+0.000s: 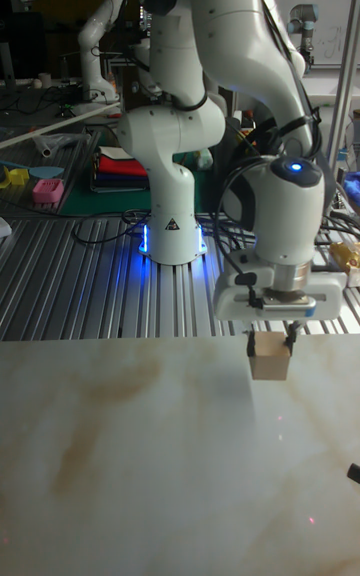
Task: Pick up the small block on the left and move it to the right
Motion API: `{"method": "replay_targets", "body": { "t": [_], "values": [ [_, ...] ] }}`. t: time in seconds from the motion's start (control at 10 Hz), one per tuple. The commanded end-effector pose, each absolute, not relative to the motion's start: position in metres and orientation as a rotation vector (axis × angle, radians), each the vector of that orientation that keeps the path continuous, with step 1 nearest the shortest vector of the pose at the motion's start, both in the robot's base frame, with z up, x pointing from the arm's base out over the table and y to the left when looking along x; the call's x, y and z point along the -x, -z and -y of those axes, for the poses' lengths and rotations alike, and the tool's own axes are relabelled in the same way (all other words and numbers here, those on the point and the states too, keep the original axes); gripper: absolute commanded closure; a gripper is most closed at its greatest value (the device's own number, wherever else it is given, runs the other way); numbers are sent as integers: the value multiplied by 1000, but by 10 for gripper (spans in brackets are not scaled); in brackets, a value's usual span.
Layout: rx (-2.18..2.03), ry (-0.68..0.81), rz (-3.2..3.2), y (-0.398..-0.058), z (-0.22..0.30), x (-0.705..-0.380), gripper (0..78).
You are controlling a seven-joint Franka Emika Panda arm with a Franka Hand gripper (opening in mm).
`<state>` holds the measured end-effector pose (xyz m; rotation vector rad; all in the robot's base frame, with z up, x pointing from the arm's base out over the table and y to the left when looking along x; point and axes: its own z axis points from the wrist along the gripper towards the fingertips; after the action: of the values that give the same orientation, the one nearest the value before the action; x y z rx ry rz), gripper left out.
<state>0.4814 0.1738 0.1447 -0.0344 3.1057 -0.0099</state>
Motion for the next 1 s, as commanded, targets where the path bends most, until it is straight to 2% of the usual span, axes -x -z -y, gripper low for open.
{"method": "replay_targets", "body": {
  "t": [0.1, 0.5, 1.0],
  "values": [
    [48, -7, -3098, -137, -167, -481, 763],
    [-2, -81, -3089, -132, -165, -477, 763],
    [15, -61, -3096, -133, -166, -473, 763]
  ]
}}
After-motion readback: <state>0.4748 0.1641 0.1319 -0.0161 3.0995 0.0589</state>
